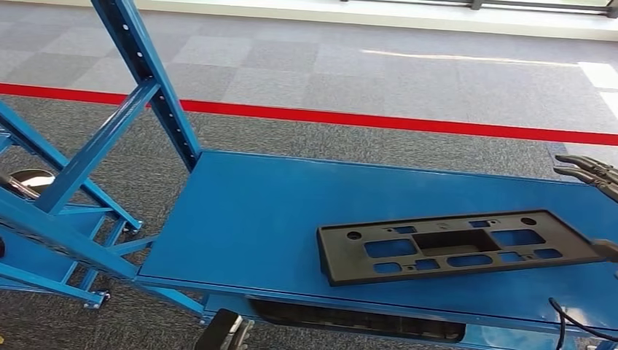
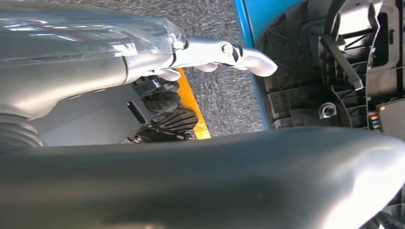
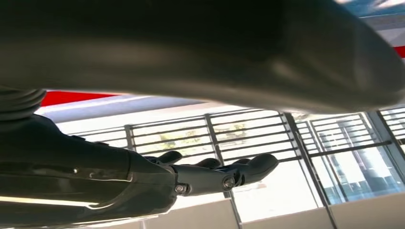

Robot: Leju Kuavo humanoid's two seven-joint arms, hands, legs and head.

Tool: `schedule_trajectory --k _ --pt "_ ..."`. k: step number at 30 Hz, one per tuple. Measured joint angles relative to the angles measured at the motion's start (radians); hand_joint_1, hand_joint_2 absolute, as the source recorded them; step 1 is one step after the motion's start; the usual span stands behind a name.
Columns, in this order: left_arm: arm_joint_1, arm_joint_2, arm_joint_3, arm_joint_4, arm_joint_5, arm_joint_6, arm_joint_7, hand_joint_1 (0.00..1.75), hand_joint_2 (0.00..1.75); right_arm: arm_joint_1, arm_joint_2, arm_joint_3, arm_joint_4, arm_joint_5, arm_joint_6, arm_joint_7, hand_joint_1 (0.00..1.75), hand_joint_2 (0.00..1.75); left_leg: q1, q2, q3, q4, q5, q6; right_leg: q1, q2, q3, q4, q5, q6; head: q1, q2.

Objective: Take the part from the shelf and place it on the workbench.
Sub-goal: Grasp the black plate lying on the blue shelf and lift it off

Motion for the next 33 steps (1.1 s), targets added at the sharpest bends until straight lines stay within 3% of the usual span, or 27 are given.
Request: schedule_trajectory --k 4,8,15,20,33 --pt "0.002 0.0 0.009 0.0 0.004 0.002 -0.002 0.0 0.0 0.129 0.016 -0.066 -0.094 0.066 0.011 -0.018 0.0 0.0 0.001 0.0 0.002 -0.002 0.0 0.0 0.001 0.0 0.001 0.0 -0.001 0.0 0.0 0.0" --pt "0.003 0.0 0.016 0.0 0.004 0.002 -0.002 0.0 0.0 0.248 0.054 -0.072 -0.17 0.168 -0.019 -0.032 0.0 0.0 0.002 0.0 0.004 -0.004 0.0 0.0 0.001 0.001 0.002 0.0 -0.001 -0.001 0.0 0.0" --pt "0.003 -0.001 0.02 0.0 0.004 0.001 -0.003 0.0 0.0 0.351 0.092 -0.045 -0.252 0.209 -0.054 -0.017 0.0 0.0 0.002 0.002 0.007 -0.005 0.0 -0.001 0.001 0.003 0.004 0.0 -0.002 -0.001 0.0 0.0" --pt "0.004 -0.002 0.024 0.0 0.005 0.0 -0.001 0.0 0.0 0.396 0.104 -0.006 -0.309 0.196 -0.056 0.031 0.0 0.0 0.002 0.002 0.008 -0.006 -0.001 -0.001 0.001 0.004 0.005 0.0 -0.002 -0.001 0.0 0.0" --pt "0.003 -0.012 0.028 0.0 -0.02 -0.021 0.004 0.0 0.0 0.37 0.069 0.26 -0.283 0.168 -0.125 0.15 0.0 0.0 0.001 0.003 0.01 -0.006 -0.001 -0.001 0.001 0.004 0.007 0.0 -0.002 -0.001 0.0 0.0"
